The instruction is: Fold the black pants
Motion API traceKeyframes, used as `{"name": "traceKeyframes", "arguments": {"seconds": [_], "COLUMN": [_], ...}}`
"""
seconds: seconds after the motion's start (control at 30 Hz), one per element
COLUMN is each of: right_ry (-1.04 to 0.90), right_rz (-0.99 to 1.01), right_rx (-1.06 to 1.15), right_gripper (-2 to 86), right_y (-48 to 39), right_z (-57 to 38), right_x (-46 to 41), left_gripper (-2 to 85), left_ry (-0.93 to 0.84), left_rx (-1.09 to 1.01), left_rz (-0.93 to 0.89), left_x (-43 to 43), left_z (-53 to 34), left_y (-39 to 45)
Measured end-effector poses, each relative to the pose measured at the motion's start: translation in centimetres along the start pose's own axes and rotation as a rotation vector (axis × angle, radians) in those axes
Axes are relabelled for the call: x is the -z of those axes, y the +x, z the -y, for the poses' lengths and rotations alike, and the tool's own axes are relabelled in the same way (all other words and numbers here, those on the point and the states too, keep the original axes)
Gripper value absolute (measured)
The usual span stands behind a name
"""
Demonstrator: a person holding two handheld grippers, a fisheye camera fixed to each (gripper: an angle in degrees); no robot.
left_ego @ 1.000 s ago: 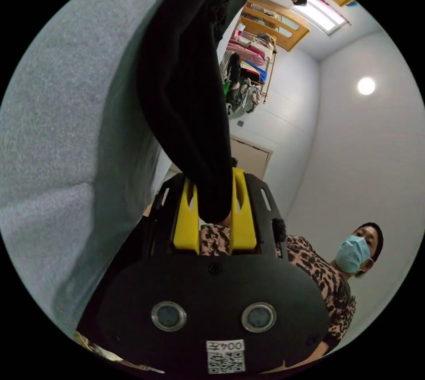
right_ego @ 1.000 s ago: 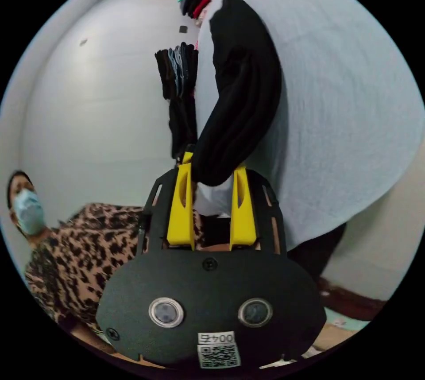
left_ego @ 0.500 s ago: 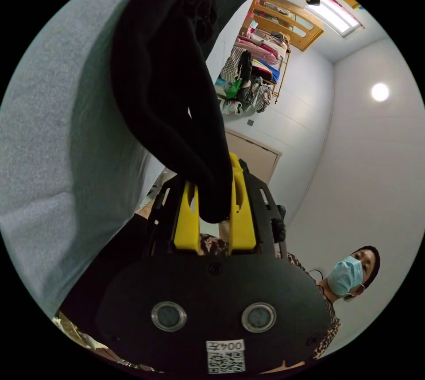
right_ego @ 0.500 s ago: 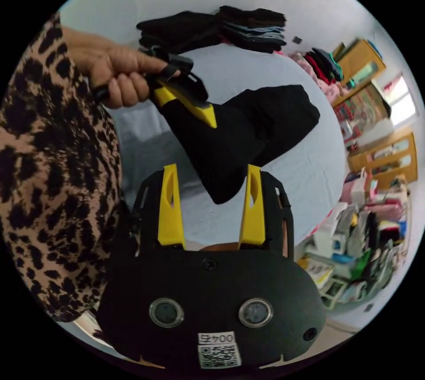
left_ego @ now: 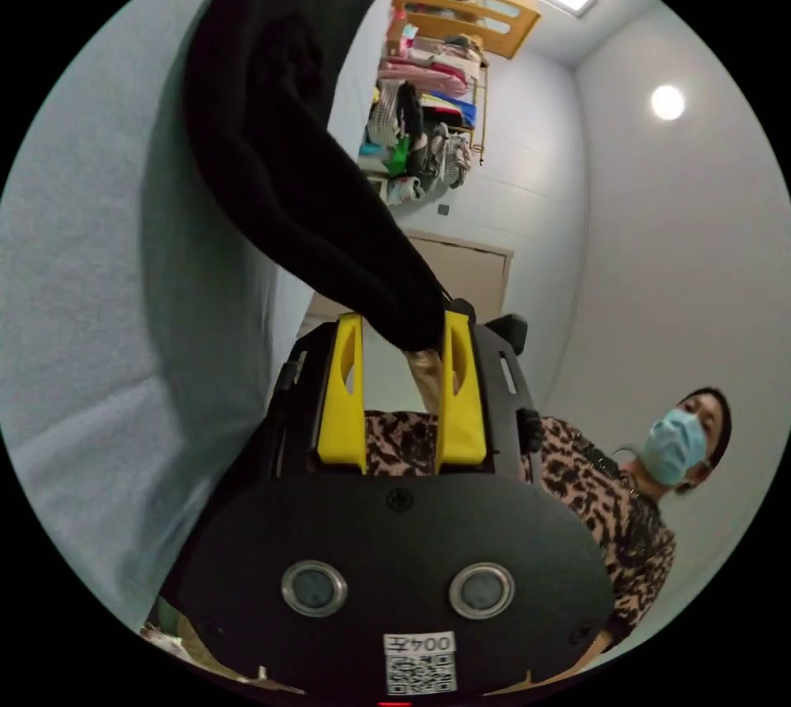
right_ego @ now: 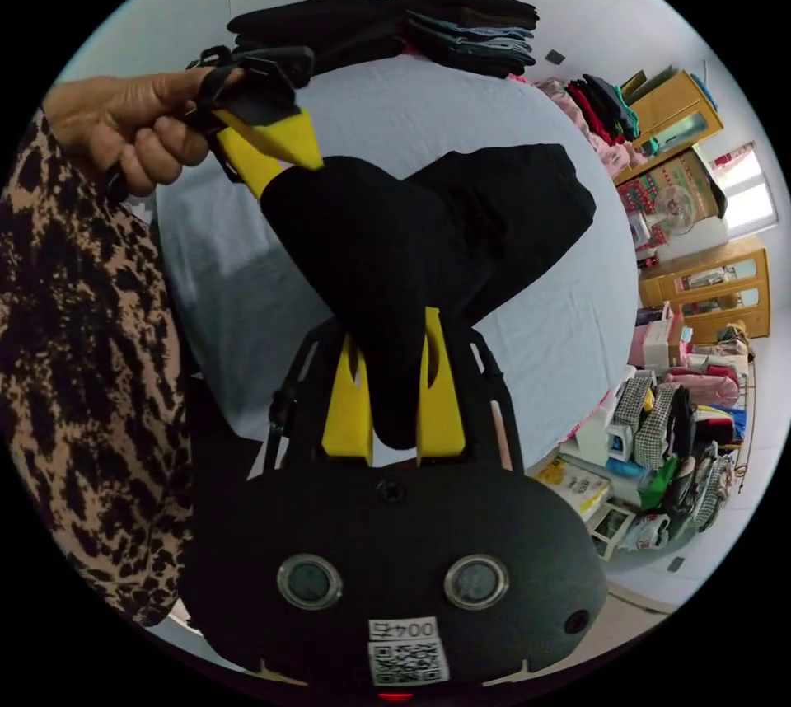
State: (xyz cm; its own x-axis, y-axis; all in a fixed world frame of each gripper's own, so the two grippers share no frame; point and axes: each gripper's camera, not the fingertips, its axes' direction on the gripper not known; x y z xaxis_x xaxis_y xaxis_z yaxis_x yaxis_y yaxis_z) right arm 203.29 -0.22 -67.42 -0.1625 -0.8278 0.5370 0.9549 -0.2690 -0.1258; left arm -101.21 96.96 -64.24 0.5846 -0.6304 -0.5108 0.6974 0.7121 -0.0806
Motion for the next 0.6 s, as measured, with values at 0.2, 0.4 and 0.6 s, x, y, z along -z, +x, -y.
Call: {"name": "traceKeyframes", "arguments": {"seconds": [0.2, 0.4, 0.6], "right_ry": [0.011, -0.005, -0.046], "right_rz": [0.084, 0.227, 0.412], "right_rx": [-0.023, -0.012, 0.006], "right_gripper": [8.6, 8.6, 8.6], "right_y": [0.6, -0.3, -1.4], "right_z": [1.2, 0.7, -1.8], "right_x": [-0.2, -0.2, 0.1], "left_gripper": [5.1, 1.0, 0.2], "left_ry": [0.246, 0.259, 0.104], "left_rx": [-0.288, -0.459, -0.494], "left_rz": [0.326, 0.487, 0.632], "left_x": [6.8, 5.1, -1.9], "left_z": [-5.7, -3.1, 0.0], "left_y": [5.3, 8.2, 7.6]}}
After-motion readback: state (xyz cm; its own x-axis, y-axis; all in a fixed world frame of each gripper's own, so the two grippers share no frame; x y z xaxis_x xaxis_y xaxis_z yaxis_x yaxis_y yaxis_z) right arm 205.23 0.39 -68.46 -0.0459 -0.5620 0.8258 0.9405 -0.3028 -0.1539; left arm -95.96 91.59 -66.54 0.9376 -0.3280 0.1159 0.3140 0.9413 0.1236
